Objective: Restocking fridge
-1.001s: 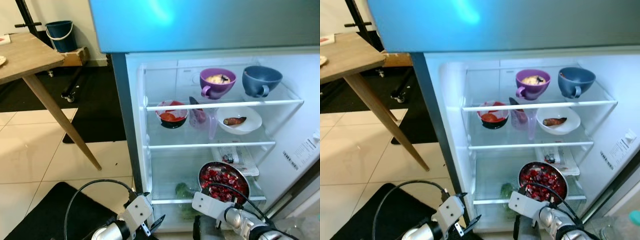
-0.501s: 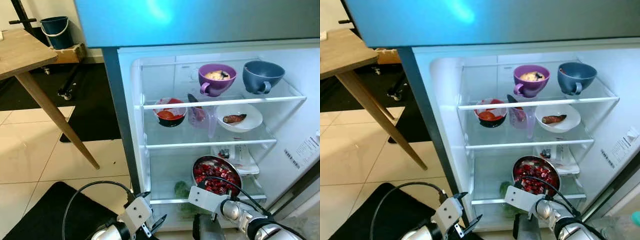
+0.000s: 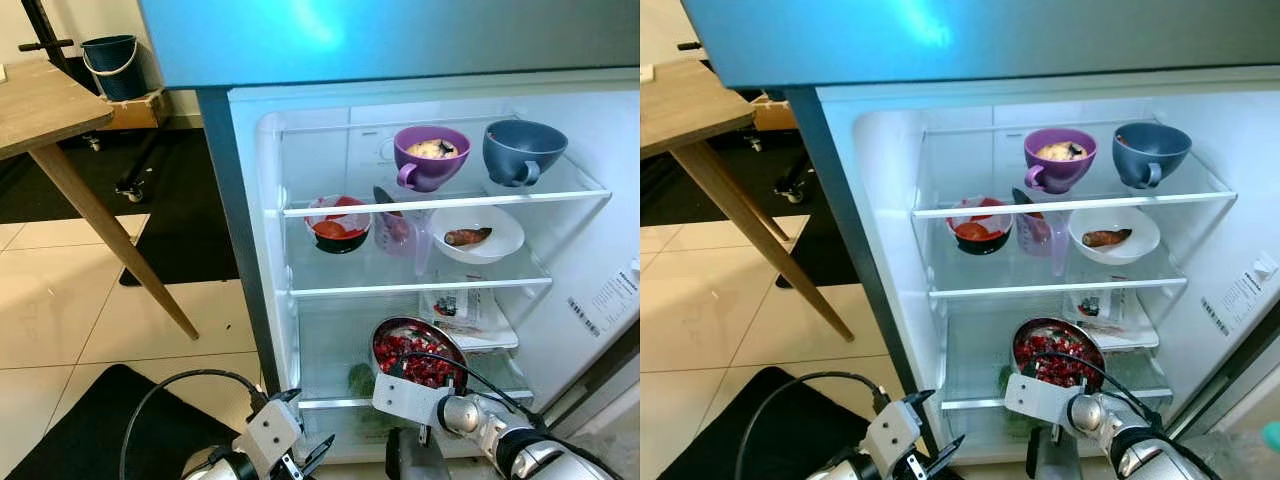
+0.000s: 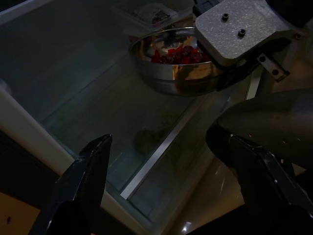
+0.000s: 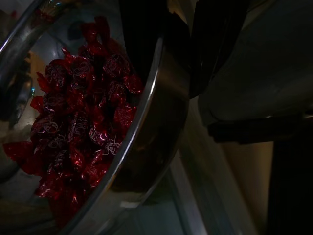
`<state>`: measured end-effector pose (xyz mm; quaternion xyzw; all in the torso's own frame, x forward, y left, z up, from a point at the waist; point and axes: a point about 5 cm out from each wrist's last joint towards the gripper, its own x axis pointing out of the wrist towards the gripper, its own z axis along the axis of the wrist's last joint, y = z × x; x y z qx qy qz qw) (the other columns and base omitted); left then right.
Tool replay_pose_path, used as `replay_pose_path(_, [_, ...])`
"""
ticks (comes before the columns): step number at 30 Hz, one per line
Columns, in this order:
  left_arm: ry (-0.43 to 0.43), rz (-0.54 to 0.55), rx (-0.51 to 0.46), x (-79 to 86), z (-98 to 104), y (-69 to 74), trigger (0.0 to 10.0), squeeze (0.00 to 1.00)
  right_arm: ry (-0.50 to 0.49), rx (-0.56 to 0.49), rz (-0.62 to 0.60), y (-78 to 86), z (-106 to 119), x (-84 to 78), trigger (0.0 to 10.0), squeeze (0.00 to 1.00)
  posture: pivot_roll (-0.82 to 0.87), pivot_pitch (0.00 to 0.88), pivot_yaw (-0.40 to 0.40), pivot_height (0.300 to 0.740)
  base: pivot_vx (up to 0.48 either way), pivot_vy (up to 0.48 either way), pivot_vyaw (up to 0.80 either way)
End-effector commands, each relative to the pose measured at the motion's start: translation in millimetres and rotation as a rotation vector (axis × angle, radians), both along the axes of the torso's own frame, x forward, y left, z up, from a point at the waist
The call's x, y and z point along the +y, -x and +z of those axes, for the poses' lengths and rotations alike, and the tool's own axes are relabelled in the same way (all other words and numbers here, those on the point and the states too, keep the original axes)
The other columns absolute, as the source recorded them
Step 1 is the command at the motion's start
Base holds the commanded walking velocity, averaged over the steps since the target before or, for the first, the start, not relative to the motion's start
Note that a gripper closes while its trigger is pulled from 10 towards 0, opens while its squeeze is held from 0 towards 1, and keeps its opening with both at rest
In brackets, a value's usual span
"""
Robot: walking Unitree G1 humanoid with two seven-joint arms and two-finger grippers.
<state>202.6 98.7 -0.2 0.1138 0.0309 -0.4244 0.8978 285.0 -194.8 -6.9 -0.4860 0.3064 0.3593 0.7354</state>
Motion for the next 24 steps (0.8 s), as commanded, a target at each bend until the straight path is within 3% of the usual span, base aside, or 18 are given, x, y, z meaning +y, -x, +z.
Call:
replay_pose_path(1, [-0.020,-0.003,0.018,4.6,-2,2.6,10.0,0.00,-0.025,-0.009,0.080,-5.5,6,11.3,10.0,0.00,0.00,0.055,0.017,0.367,0.000,0.000,0.00])
replay_pose_path(11, [-0.017,0.007,0.022,5.4,-1,4.8,10.0,0.00,-0.092,0.037,0.184,1.3,2,33.2,10.0,0.00,0.01,0.063,0.009,0.322,0.000,0.000,0.00])
replay_pose_path(18, [-0.010,0.009,0.020,4.6,0,8.4,10.0,0.00,-0.045,-0.056,0.175,-6.2,4,44.1,10.0,0.00,0.03,0.085,0.001,0.300,0.000,0.000,0.00])
replay_pose_path(24, [-0.013,0.013,0.022,6.1,0,12.2,10.0,0.00,-0.032,-0.070,0.184,-6.5,3,50.3,10.0,0.00,0.04,0.102,-0.001,0.300,0.000,0.000,0.00])
